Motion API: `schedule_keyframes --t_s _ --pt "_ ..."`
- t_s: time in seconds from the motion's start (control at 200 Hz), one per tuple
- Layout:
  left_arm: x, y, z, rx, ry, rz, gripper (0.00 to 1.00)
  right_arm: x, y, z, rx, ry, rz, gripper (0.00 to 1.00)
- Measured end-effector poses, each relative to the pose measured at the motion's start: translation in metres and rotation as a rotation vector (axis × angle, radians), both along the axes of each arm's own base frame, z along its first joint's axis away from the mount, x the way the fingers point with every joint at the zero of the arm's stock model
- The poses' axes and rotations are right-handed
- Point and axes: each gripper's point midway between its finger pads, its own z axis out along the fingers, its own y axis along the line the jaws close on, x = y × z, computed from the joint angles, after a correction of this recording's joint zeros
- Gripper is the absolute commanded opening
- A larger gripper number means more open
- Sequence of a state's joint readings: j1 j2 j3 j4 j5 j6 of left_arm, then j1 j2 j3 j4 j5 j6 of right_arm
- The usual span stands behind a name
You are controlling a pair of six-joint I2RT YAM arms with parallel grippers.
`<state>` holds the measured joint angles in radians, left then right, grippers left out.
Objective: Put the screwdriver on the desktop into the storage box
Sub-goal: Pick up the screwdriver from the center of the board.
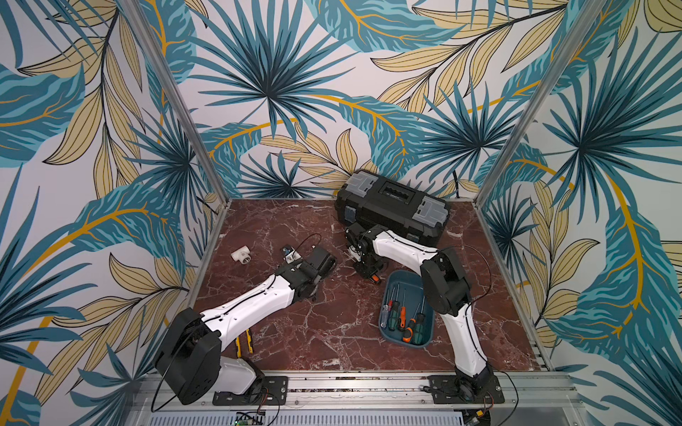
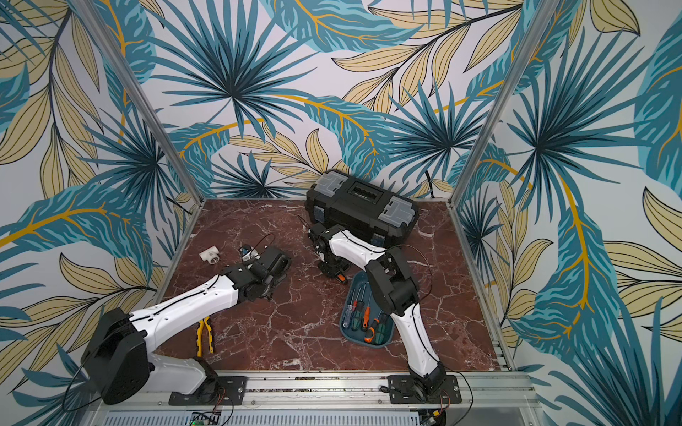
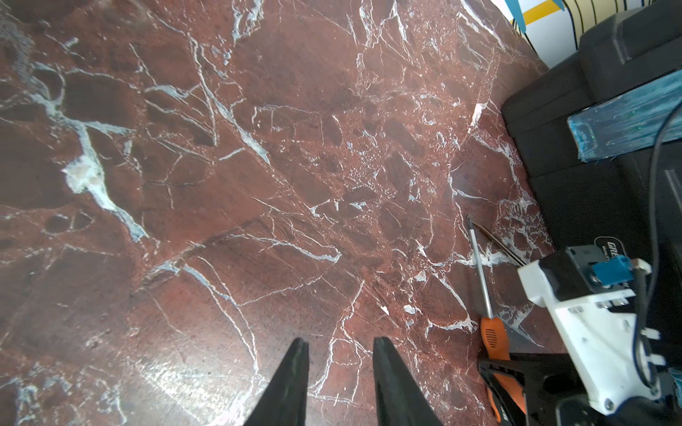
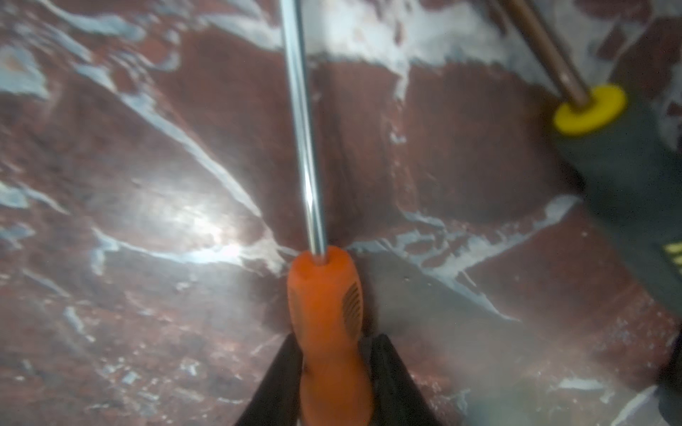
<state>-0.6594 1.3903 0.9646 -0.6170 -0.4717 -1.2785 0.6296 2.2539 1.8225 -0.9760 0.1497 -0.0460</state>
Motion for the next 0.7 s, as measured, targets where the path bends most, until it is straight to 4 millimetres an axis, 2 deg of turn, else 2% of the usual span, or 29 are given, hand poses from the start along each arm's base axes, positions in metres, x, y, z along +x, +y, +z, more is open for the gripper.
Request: schedule_keyframes --t_s 0.1,0.2,0.275,0.361,0.421,0.476,0.551,0.626,0.701 --pt "0.0 0.001 0.006 -0.006 -0.018 0.004 0.33 0.005 0.008 0.009 0.019 -0.023 0.001 0.17" --pt "0.0 0.004 0.016 -0.018 -0.047 0.01 0.33 0.014 0.019 0.028 0.076 -0.063 -0.017 0.14" --pt "0.0 0.005 0.025 -0.028 -0.072 0.015 0.33 0.014 0.026 0.052 0.135 -0.099 -0.04 0.14" --pt "0.0 0.007 0.032 -0.036 -0.094 0.019 0.33 0.008 0.035 0.094 0.236 -0.163 -0.077 0.13" --pt "0.0 0.008 0.035 -0.033 -0.102 0.015 0.33 -0.004 0.037 0.127 0.32 -0.213 -0.11 0.13" --pt "0.0 0.007 0.036 -0.03 -0.105 0.006 0.33 -0.023 0.033 0.155 0.401 -0.25 -0.151 0.13" --pt "0.002 0.005 0.037 -0.025 -0.112 -0.008 0.33 -0.05 0.022 0.178 0.484 -0.286 -0.219 0.13" --pt "0.004 0.002 0.037 -0.022 -0.115 -0.027 0.33 -0.077 0.004 0.182 0.539 -0.289 -0.313 0.12" --pt "0.007 -0.002 0.033 -0.016 -0.109 -0.05 0.33 -0.105 -0.02 0.166 0.554 -0.267 -0.435 0.11"
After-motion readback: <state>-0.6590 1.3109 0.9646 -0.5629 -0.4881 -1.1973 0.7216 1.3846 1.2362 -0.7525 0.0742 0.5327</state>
